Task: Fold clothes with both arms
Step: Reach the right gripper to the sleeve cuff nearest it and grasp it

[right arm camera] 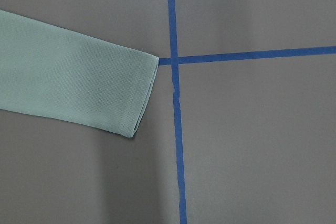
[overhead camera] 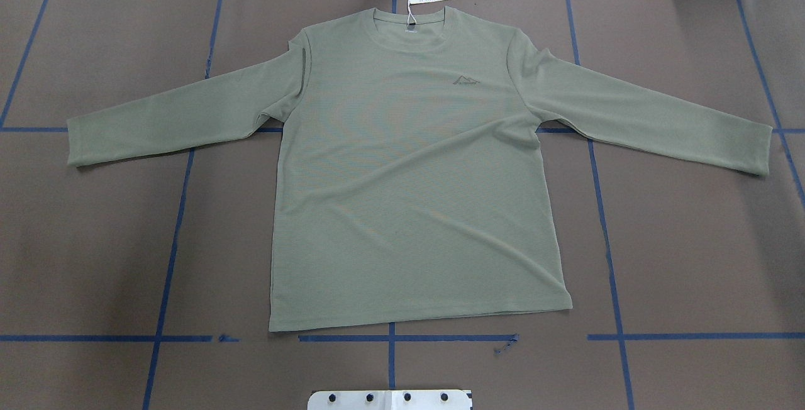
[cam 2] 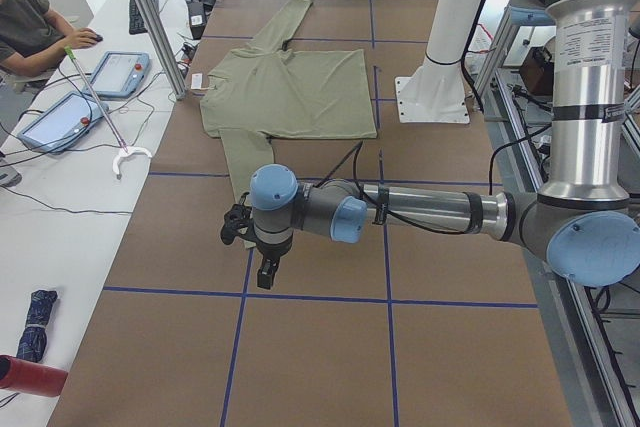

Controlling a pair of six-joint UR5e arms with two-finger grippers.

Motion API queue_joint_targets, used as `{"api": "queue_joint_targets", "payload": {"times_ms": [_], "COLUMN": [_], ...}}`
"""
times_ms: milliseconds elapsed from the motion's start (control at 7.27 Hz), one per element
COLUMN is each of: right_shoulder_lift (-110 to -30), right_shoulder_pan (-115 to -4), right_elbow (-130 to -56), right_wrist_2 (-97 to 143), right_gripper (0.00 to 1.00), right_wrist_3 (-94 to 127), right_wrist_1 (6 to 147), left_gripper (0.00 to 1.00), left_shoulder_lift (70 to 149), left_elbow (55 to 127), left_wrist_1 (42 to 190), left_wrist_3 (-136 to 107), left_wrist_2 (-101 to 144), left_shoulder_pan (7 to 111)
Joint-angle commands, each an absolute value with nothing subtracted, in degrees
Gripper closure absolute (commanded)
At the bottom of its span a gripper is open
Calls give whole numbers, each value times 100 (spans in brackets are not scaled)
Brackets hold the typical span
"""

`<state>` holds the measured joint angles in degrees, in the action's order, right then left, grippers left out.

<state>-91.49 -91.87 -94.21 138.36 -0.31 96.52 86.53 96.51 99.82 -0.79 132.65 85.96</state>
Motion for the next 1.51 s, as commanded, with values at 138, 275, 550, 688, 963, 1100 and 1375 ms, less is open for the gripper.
{"api": "queue_joint_targets", "payload": {"times_ms": [138,275,550,688,963,1100,1375], "right_shoulder_lift": [-9053,-8792,-8361,-8445,-8482,-8438,-8420], "right_shoulder_pan": [-9132,-9080,-8957,-8721,-8474,-8116,-7727], "right_elbow": [-9439,-9396,-9317,-8847,-7600,-7072,-6917], "right_wrist_2": [13843,13843,13843,13904,13808,13486,13219], "right_gripper": [0,0,0,0,0,0,0], "right_wrist_3": [-27,-26,-17,26,497,840,1054], "right_wrist_1": [9650,9650,9310,8812,6585,5626,5247], "left_gripper": [0,0,0,0,0,0,0], "left_shoulder_lift": [8675,8814,9296,9551,9483,9562,9624], "left_elbow": [9650,9676,9625,9554,9458,9492,9431], "left_wrist_1": [10019,10011,10054,10116,10371,10380,10389], "left_wrist_3": [-79,-131,-132,-123,-132,-132,-123], "left_wrist_2": [13237,13193,13254,13219,13271,13280,13228], "left_shoulder_pan": [8596,8578,8561,8378,8165,8165,8121]}}
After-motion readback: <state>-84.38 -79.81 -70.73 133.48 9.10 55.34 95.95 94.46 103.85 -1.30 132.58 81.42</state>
